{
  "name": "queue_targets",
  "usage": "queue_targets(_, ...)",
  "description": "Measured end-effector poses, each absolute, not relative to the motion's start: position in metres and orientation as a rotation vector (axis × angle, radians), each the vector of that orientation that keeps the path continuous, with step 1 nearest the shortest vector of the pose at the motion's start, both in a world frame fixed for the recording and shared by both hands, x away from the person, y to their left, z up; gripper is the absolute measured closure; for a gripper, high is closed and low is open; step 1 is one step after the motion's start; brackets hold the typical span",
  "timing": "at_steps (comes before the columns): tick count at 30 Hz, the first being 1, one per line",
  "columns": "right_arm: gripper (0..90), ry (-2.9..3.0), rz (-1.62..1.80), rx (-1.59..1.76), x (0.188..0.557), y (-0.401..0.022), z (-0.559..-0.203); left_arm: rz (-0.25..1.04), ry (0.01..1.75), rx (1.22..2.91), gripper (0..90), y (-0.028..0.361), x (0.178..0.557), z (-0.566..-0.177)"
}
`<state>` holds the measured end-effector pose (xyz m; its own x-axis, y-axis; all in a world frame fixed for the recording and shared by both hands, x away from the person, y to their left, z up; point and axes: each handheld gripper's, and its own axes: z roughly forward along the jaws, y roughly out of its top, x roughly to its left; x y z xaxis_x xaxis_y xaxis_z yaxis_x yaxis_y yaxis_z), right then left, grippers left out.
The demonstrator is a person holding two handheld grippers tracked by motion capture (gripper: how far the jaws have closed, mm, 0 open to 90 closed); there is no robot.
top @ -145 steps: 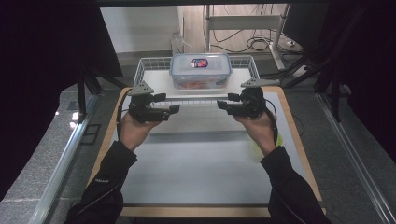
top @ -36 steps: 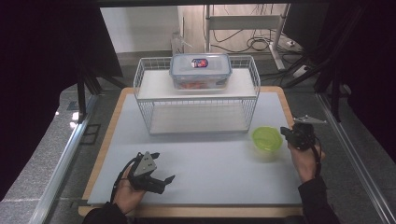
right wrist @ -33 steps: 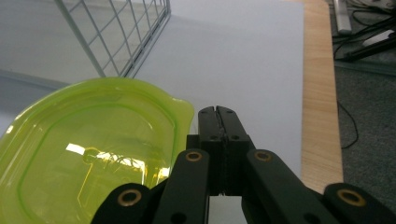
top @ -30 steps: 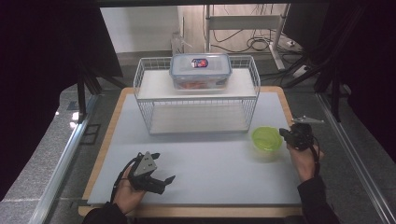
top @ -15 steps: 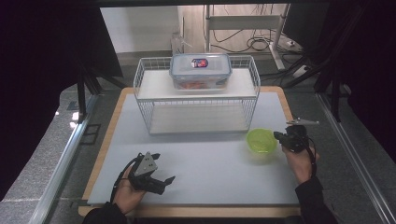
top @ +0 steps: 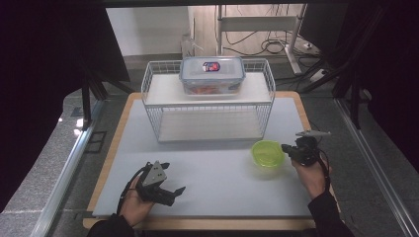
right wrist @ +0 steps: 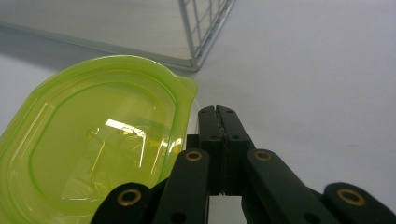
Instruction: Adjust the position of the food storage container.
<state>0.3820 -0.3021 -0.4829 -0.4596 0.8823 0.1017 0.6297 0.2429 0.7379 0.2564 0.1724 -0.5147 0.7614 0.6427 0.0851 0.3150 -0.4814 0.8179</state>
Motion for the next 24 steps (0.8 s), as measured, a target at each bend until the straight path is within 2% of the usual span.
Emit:
queue_targets(15,90.0,2.299,1.086,1.34,0.37,-0.282,-0.483,0.48,0.709,2.106,4.5,0.172,0.256,-0.515)
queue_targets(24,90.0,2.411,1.024,1.355,0.378,-0.288,-0.502,0.479,0.707,2.11,4.5,0.172,0.256,-0.515)
